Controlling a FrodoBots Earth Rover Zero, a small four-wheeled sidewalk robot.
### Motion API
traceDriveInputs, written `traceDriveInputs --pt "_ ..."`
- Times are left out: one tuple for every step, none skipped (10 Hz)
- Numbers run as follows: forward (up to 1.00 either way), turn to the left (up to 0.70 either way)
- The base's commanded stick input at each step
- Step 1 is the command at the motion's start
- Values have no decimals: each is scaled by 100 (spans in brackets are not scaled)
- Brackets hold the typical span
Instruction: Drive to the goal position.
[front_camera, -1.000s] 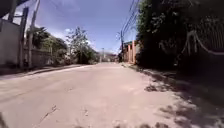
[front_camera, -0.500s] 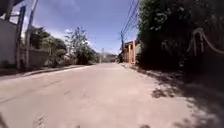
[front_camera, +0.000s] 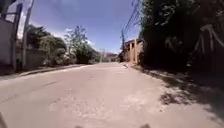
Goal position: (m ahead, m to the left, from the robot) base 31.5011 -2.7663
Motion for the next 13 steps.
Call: traceDriveInputs --pt "70 0" --pt "70 0" --pt "70 0" --pt "70 0" --pt "70 0" --pt "70 0" --pt "70 0" --pt "70 0" --pt "70 0" --pt "70 0" --pt "70 0" --pt "70 0" --pt "70 0"
